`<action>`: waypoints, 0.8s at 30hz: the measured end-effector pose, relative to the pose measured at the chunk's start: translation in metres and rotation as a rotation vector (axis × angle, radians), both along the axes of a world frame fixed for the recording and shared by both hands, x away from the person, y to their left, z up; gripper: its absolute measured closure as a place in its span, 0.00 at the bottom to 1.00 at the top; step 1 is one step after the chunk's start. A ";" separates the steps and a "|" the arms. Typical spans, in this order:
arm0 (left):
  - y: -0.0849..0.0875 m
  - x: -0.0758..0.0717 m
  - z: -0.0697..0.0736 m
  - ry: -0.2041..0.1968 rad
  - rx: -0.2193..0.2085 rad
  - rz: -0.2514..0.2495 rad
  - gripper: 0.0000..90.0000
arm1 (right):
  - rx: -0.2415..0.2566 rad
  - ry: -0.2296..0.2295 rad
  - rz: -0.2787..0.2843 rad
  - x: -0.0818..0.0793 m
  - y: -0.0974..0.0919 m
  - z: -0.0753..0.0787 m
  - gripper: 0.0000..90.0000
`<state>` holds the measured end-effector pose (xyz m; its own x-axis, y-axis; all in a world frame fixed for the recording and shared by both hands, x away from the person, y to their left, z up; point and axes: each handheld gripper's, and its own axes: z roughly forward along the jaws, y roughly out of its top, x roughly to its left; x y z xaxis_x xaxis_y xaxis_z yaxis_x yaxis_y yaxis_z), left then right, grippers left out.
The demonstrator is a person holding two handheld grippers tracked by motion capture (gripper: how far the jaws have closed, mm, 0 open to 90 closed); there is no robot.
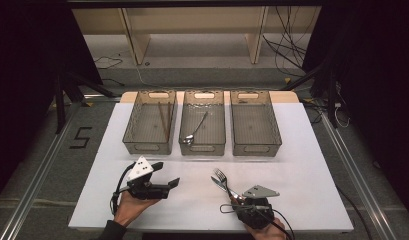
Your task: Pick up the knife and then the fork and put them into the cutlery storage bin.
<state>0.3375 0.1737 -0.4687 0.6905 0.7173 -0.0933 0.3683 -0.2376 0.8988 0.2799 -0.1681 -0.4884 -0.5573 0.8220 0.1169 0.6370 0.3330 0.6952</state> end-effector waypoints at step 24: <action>0.019 -0.004 0.000 -0.023 -0.072 0.021 0.18 | 0.115 -0.089 -0.012 0.027 -0.028 0.049 0.86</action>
<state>0.3334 0.1929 -0.4689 0.6780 0.7236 -0.1294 0.3518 -0.1648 0.9215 0.3067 -0.1960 -0.4395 -0.5603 0.8124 0.1611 0.5741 0.2408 0.7825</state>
